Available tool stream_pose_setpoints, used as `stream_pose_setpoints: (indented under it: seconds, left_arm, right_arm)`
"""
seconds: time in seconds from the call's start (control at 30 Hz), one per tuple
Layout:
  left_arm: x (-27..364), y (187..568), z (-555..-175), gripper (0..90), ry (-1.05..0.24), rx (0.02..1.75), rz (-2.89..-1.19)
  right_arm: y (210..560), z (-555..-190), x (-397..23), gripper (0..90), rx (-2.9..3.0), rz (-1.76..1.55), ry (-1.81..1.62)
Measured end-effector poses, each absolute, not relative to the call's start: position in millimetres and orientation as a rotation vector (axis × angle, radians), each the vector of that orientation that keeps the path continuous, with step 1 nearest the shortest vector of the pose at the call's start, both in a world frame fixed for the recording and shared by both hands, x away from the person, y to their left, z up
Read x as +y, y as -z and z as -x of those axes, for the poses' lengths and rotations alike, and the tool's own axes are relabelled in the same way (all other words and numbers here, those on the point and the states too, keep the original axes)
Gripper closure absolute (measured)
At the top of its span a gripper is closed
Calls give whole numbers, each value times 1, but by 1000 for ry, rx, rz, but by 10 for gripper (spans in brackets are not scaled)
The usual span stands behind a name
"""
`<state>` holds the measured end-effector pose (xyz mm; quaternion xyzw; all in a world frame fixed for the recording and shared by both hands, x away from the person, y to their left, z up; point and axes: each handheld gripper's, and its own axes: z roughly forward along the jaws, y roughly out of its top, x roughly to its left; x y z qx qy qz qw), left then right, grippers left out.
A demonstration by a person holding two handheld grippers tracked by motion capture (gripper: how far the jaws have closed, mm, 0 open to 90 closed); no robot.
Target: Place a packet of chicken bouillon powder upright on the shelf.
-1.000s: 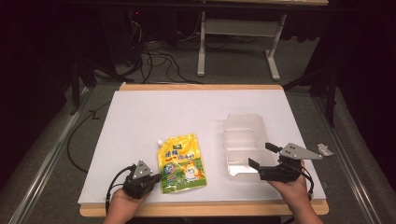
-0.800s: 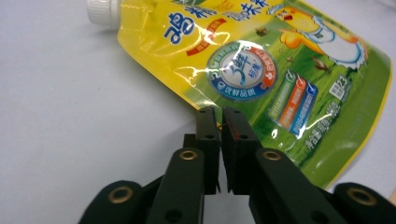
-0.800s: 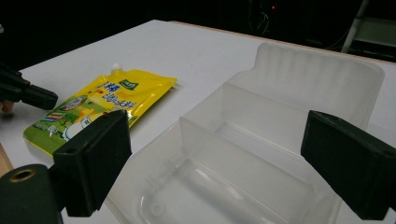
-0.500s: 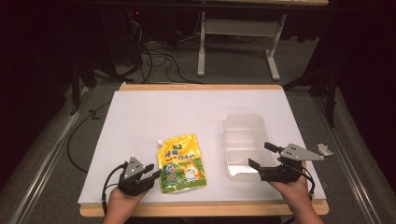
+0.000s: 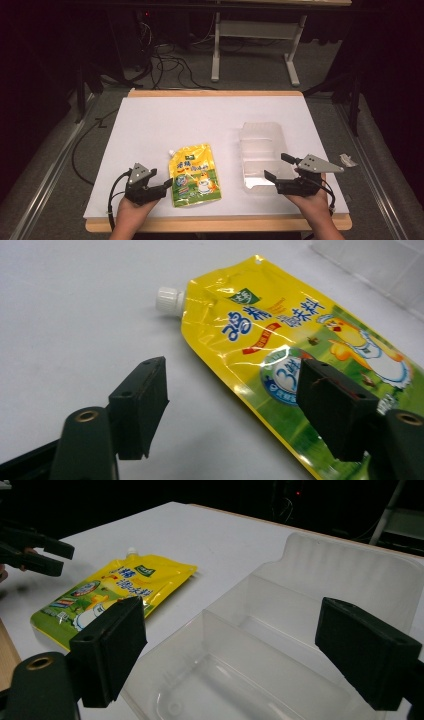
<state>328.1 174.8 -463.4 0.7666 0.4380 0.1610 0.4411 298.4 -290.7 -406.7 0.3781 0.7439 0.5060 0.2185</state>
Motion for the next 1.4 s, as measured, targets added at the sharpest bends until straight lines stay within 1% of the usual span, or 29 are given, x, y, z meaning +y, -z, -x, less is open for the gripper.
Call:
stream_pose_setpoints:
  seconds: [0.03,0.23,0.3,0.47,0.5,0.53,0.57,0.67,0.7,0.77,0.83,0.97,1.0,1.17,1.4]
  left_arm:
    - [176,464,-332,263,-383,1097,-1886]
    - [175,462,-343,235,-373,1119,-1862]
    - [174,464,-354,234,-340,1123,-1856]
    - [169,470,-372,238,-312,1143,-1876]
    - [168,474,-381,253,-293,1157,-1874]
    - [168,474,-381,263,-293,1157,-1874]
    - [167,477,-388,288,-269,1174,-1847]
    - [166,480,-393,352,-253,1186,-1851]
    - [166,481,-396,352,-238,1187,-1849]
    - [166,483,-401,406,-200,1200,-1850]
    - [164,484,-401,446,-181,1196,-1866]
    - [163,485,-399,482,-165,1185,-1879]
    - [163,485,-399,521,-154,1184,-1878]
    - [168,488,-399,631,-96,1228,-1832]
    - [169,488,-399,693,-99,1233,-1835]
  right_arm:
    - [407,-299,-291,134,2057,-1043,-1403]
    - [407,-300,-293,134,2052,-1050,-1399]
    - [407,-301,-293,134,2052,-1053,-1401]
    - [406,-301,-293,134,2056,-1057,-1394]
    - [406,-301,-293,134,2056,-1059,-1394]
    - [406,-301,-293,135,2055,-1056,-1394]
    - [406,-301,-293,135,2054,-1058,-1394]
    - [406,-300,-293,138,2054,-1062,-1392]
    - [406,-300,-294,139,2053,-1056,-1395]
    - [406,-299,-294,142,2053,-1063,-1396]
    - [406,-299,-293,144,2056,-1065,-1390]
    - [406,-299,-293,147,2060,-1060,-1387]
    - [406,-299,-293,147,2061,-1062,-1389]
    - [406,-298,-292,148,2059,-1063,-1381]
    - [406,-298,-294,151,2057,-1059,-1384]
